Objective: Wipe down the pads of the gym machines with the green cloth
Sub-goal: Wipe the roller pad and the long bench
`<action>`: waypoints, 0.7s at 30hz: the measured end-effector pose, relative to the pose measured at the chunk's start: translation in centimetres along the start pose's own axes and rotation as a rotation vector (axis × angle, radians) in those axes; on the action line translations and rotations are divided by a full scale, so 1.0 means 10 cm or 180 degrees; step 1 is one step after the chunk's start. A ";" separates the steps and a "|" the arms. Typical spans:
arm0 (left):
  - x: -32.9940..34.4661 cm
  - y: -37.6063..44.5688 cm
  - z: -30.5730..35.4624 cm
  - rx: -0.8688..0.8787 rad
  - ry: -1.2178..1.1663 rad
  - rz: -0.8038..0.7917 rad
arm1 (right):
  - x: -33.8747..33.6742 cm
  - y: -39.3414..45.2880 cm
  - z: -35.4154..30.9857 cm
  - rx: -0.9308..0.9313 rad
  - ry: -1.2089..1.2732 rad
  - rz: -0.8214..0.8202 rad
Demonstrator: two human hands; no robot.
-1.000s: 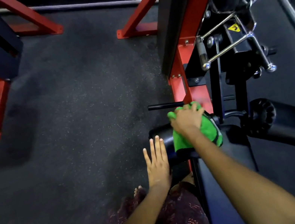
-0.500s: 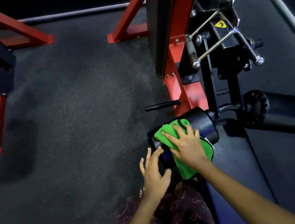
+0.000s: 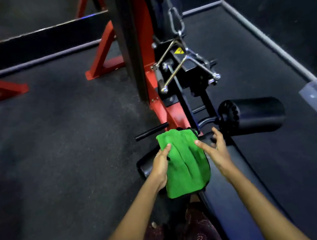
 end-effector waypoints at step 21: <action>2.47 1.27 -0.20 0.1098 0.2790 -0.1093 | -2.25 1.45 -0.26 0.0029 -0.0177 0.1527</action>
Point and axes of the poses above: each hand's wrist, its own y-axis towards the middle knuckle, its own x-axis out of the palm, z = x × y, the point moved 3 cm from there along y, towards the middle knuckle, and after that the axes turned 9 degrees about x, right-handed, at the moved point
